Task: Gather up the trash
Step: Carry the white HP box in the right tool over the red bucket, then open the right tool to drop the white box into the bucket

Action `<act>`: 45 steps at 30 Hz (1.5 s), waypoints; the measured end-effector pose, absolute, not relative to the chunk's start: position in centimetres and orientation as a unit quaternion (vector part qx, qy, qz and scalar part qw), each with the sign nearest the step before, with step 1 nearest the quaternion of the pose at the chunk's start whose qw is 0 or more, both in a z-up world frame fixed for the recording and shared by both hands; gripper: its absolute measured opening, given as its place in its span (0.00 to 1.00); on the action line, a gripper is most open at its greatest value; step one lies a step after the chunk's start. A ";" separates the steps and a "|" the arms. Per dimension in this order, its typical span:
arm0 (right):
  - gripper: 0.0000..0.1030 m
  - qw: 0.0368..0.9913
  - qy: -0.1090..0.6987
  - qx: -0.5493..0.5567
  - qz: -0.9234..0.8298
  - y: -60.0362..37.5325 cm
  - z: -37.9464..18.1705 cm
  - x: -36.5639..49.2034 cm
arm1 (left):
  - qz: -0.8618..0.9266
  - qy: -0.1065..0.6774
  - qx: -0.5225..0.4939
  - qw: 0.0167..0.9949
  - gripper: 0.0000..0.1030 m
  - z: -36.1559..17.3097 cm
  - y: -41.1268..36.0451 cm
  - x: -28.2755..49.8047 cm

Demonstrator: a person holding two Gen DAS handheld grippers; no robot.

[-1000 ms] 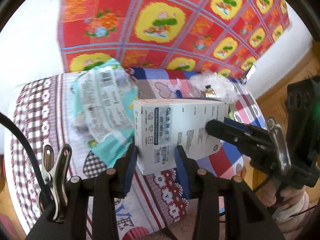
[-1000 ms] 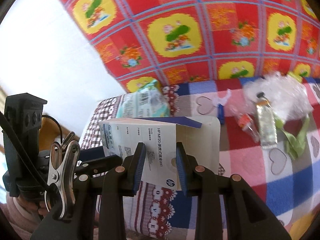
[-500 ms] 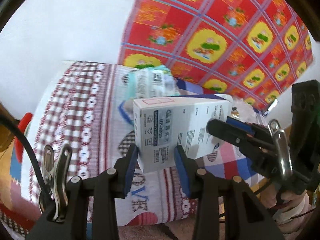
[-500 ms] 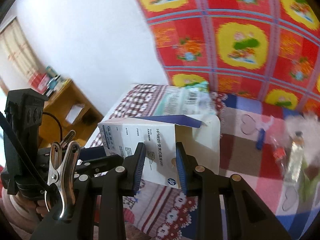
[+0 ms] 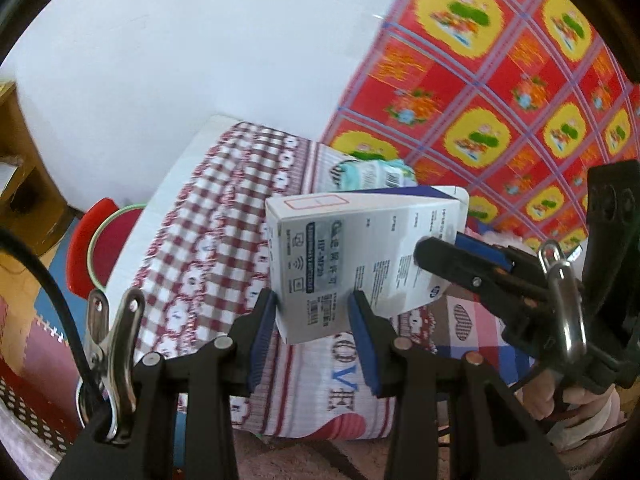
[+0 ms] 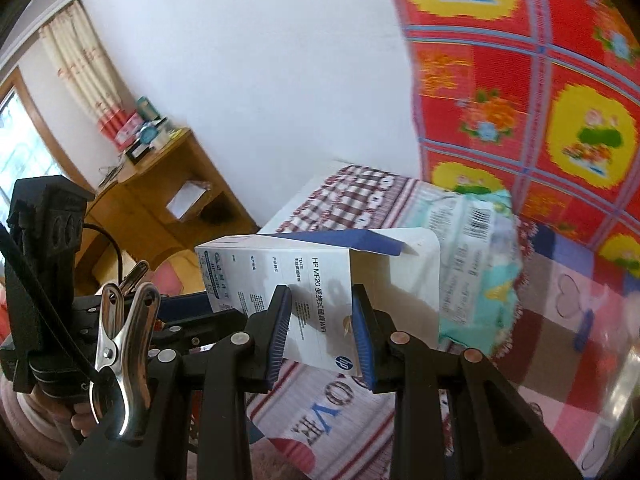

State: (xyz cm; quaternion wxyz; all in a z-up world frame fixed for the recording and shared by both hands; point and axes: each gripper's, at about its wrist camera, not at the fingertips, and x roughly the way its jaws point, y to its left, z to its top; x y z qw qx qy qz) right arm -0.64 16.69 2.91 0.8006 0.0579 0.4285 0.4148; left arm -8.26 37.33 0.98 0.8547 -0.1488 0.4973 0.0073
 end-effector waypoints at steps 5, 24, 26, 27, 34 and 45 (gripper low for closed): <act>0.31 0.793 0.429 0.039 0.431 20.3 3.2 -1.0 | 0.023 0.492 -0.170 0.854 0.38 0.9 41.0 -9.2; 0.31 0.764 0.438 -0.012 0.473 38.0 4.0 -0.5 | 0.072 0.497 -0.218 0.837 0.38 -0.5 57.7 -8.6; 0.31 0.762 0.441 -0.015 0.474 39.6 3.7 -0.2 | 0.074 0.498 -0.221 0.835 0.38 -0.9 59.1 -8.4; 0.31 0.761 0.442 -0.016 0.474 40.3 3.6 0.0 | 0.075 0.499 -0.222 0.834 0.38 -1.2 59.8 -8.3; 0.31 0.754 0.455 -0.030 0.473 45.3 2.2 1.4 | 0.076 0.506 -0.235 0.827 0.38 -3.4 64.5 -6.9; 0.31 0.743 0.475 -0.069 0.465 51.4 -1.2 3.9 | 0.078 0.522 -0.255 0.810 0.36 -8.1 68.9 -4.6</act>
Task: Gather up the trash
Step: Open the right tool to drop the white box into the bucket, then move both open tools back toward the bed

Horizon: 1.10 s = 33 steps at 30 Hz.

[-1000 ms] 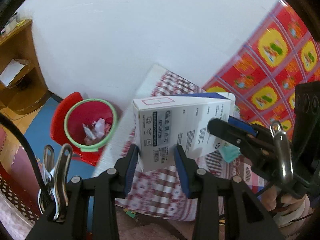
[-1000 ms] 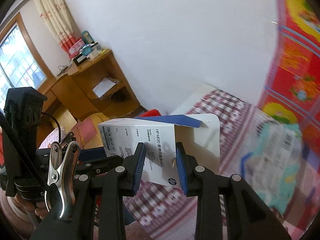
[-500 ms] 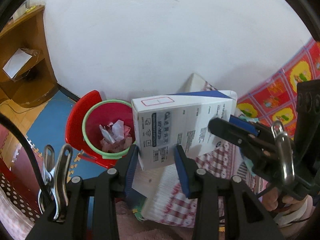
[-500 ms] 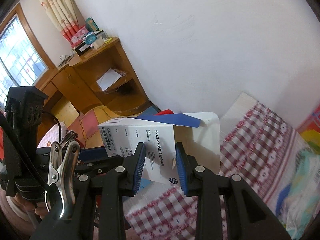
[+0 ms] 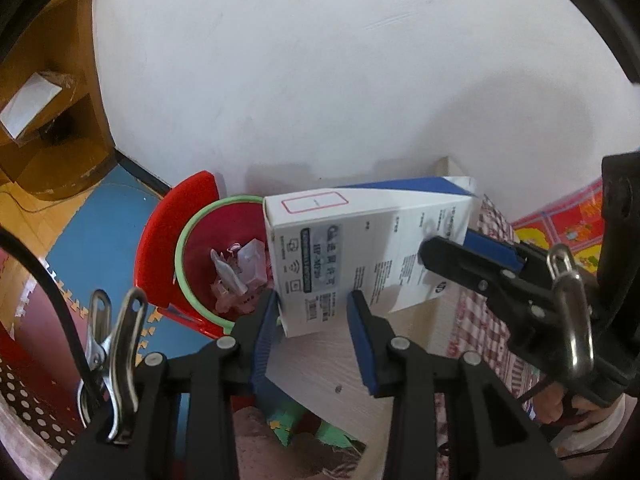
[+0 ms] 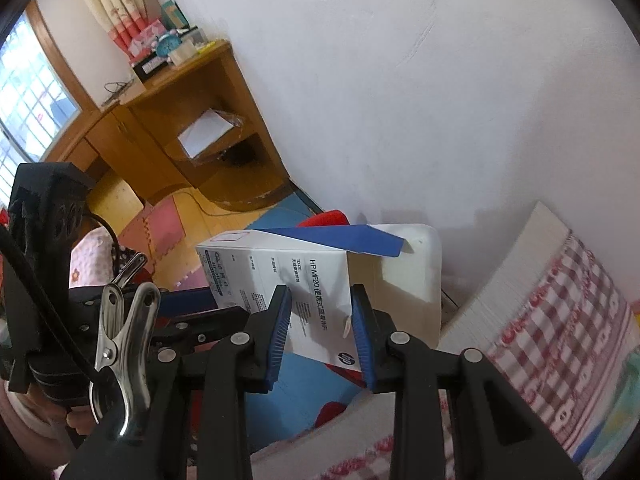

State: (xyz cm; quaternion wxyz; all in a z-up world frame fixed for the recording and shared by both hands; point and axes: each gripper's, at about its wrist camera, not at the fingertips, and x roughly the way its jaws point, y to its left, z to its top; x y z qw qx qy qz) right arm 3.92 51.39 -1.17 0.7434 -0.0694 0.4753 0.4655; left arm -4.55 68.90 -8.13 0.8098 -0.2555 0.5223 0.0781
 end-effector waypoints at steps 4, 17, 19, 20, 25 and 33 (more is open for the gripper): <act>0.31 0.738 0.488 -0.073 0.461 52.7 -2.5 5.0 | 0.076 0.531 -0.265 0.801 0.33 -10.0 70.1 -3.6; 0.31 0.722 0.518 -0.090 0.450 58.3 -6.5 7.8 | 0.067 0.562 -0.263 0.781 0.29 -15.4 72.0 -0.3; 0.31 0.720 0.521 -0.097 0.448 59.1 -7.1 8.3 | 0.070 0.570 -0.257 0.777 0.29 -16.2 72.2 0.3; 0.31 0.719 0.523 -0.100 0.446 59.6 -7.4 8.5 | 0.072 0.573 -0.254 0.776 0.29 -16.5 72.3 0.5; 0.31 0.712 0.531 -0.102 0.448 60.5 -8.3 9.1 | 0.074 0.582 -0.235 0.775 0.29 -16.9 71.9 1.3; 0.31 0.707 0.537 -0.090 0.450 60.0 -8.4 9.3 | 0.081 0.588 -0.214 0.776 0.30 -16.0 71.2 1.7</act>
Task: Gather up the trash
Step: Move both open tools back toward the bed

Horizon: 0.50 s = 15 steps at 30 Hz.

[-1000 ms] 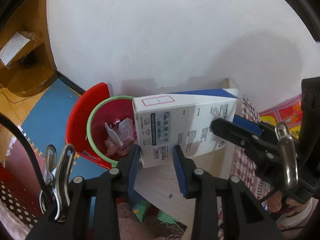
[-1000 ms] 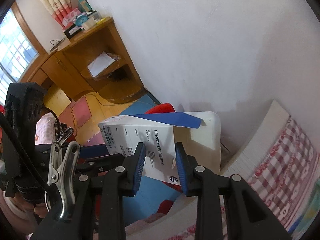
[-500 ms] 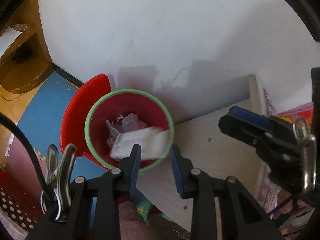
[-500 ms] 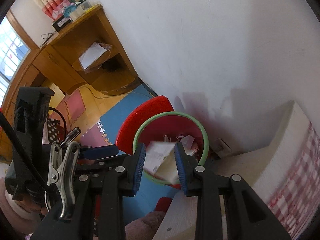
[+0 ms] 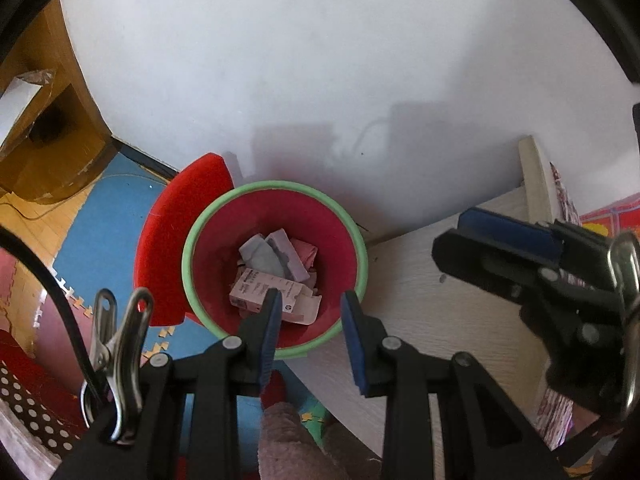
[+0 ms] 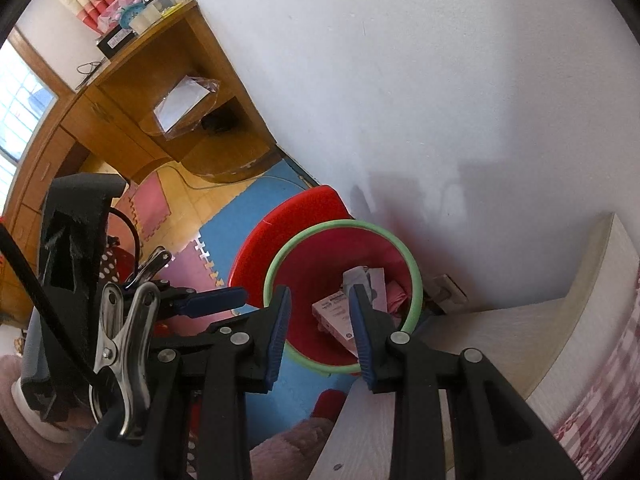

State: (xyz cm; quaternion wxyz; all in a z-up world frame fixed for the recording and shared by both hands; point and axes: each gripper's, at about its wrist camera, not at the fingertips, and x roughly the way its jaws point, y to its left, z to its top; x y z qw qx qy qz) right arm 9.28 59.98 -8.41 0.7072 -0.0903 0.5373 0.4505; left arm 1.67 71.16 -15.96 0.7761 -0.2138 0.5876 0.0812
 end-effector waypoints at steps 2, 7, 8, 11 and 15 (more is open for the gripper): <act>0.31 0.707 0.539 -0.081 0.451 59.4 -8.2 9.0 | 0.080 0.588 -0.219 0.774 0.30 -15.6 71.0 1.6; 0.31 0.707 0.544 -0.044 0.450 58.1 -7.5 8.6 | 0.089 0.585 -0.226 0.774 0.31 -14.4 71.0 1.3; 0.31 0.707 0.545 -0.036 0.449 57.8 -7.3 8.3 | 0.091 0.583 -0.227 0.775 0.31 -14.1 70.9 1.2; 0.31 0.708 0.545 -0.018 0.450 56.9 -6.6 7.7 | 0.092 0.581 -0.225 0.777 0.31 -13.1 70.7 0.9; 0.31 0.712 0.539 0.004 0.449 55.7 -5.4 6.9 | 0.092 0.575 -0.214 0.784 0.31 -11.2 69.9 0.8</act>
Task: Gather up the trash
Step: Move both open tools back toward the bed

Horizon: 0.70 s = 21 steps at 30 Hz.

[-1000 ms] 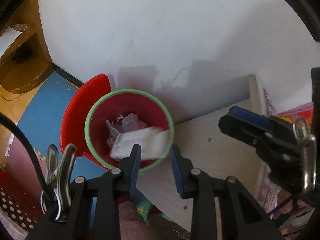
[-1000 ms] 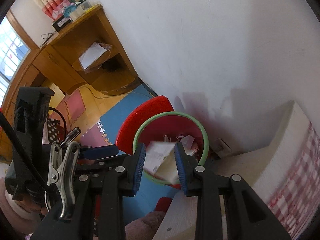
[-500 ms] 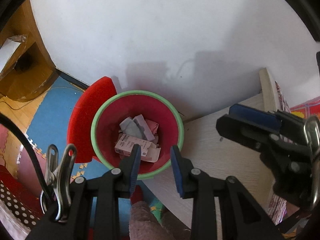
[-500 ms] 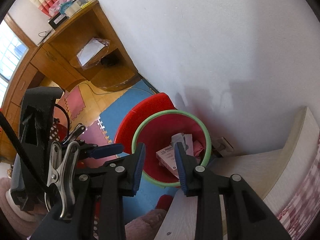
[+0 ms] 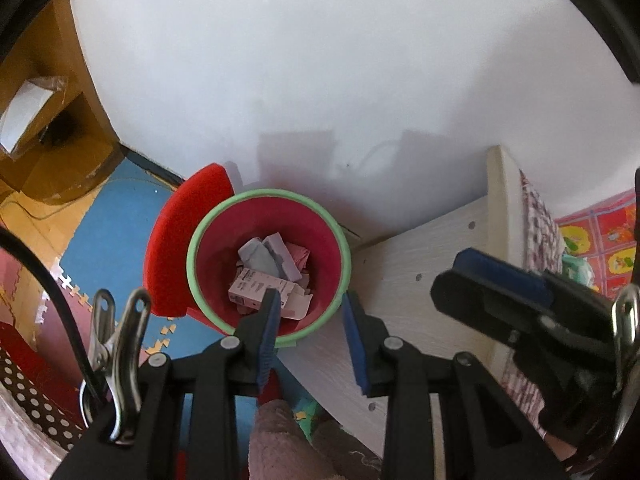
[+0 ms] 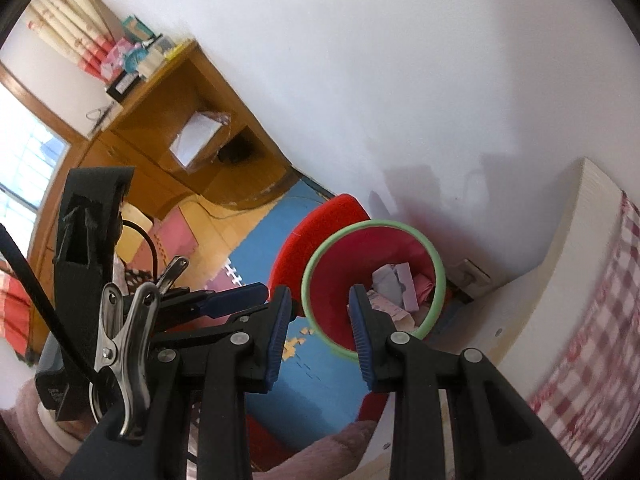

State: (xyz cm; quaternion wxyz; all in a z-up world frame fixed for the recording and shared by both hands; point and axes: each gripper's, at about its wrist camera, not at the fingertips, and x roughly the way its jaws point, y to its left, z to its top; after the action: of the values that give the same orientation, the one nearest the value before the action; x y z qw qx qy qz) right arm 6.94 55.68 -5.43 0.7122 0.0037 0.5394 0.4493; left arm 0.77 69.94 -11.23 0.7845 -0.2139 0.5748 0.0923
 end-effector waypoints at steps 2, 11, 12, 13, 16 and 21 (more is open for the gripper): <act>0.31 0.715 0.537 0.015 0.448 55.0 -4.8 6.6 | 0.093 0.574 -0.210 0.786 0.31 -10.4 69.5 0.7; 0.31 0.729 0.523 0.057 0.438 50.7 -2.2 5.7 | 0.079 0.578 -0.181 0.792 0.31 -7.8 66.3 0.5; 0.31 0.731 0.522 0.062 0.435 50.2 -1.9 5.7 | 0.076 0.577 -0.177 0.794 0.31 -7.6 65.9 0.5; 0.31 0.734 0.520 0.068 0.432 49.6 -1.7 5.6 | 0.074 0.576 -0.173 0.795 0.31 -7.4 65.4 0.5; 0.31 0.745 0.510 0.085 0.422 47.4 -0.6 5.3 | 0.063 0.577 -0.170 0.797 0.31 -6.8 64.0 0.6; 0.31 0.752 0.505 0.107 0.409 43.9 0.5 4.9 | 0.041 0.574 -0.152 0.803 0.31 -5.4 61.3 1.1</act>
State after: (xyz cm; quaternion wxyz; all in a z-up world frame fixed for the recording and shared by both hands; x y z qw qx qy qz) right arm 4.87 43.86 0.46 0.7522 0.1072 0.5055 0.4090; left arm 1.06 61.31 -5.36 0.8035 -0.1522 0.5741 0.0414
